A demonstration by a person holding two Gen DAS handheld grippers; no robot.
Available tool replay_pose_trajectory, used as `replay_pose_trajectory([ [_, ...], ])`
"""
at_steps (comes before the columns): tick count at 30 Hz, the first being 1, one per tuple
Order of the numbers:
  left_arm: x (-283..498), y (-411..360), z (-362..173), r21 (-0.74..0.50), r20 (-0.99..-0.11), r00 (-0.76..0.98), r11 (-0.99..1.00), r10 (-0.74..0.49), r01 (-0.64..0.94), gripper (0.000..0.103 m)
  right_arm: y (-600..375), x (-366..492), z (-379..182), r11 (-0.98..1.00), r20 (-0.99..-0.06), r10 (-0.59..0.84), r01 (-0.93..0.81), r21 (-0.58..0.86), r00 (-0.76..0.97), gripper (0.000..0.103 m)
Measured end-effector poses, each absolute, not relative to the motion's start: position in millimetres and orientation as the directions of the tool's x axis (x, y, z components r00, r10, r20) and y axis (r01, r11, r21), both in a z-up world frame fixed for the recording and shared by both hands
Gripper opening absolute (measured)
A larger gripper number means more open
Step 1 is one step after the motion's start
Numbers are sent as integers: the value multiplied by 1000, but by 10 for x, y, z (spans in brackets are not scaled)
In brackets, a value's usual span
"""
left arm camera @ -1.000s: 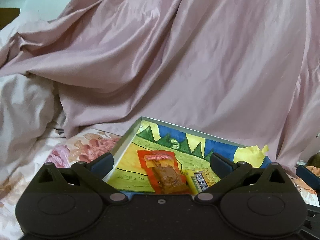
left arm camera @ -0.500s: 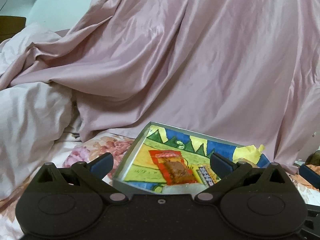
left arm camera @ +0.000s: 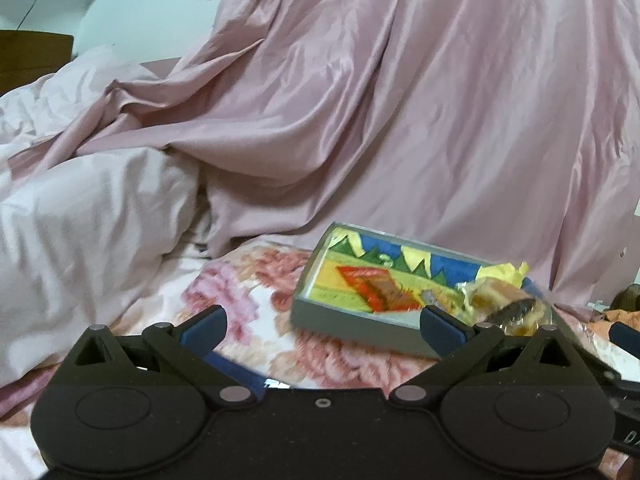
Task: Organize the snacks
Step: 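Withdraw both tools from the box back toward the loose snacks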
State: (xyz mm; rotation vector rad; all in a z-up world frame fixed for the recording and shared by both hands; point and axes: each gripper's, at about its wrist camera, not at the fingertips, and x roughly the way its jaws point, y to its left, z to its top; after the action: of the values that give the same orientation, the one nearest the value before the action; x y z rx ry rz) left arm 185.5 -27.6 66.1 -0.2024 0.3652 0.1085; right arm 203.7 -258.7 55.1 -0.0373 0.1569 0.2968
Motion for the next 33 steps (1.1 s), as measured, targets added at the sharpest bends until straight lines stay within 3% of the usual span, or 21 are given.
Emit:
replay_pose_trajectory([
  [10, 1329, -112, 435, -161, -446, 891, 971, 88, -177, 102, -2528, 1598, 474, 941, -261, 331, -339, 18, 907, 103],
  [20, 952, -5, 179, -113, -538, 838, 977, 92, -180, 102, -2390, 1359, 300, 893, -445, 431, -440, 90, 785, 103],
  [33, 812, 135, -77, -60, -597, 798, 987, 87, -152, 102, -2157, 1449, 36, 879, -618, 387, -476, 24, 684, 103],
])
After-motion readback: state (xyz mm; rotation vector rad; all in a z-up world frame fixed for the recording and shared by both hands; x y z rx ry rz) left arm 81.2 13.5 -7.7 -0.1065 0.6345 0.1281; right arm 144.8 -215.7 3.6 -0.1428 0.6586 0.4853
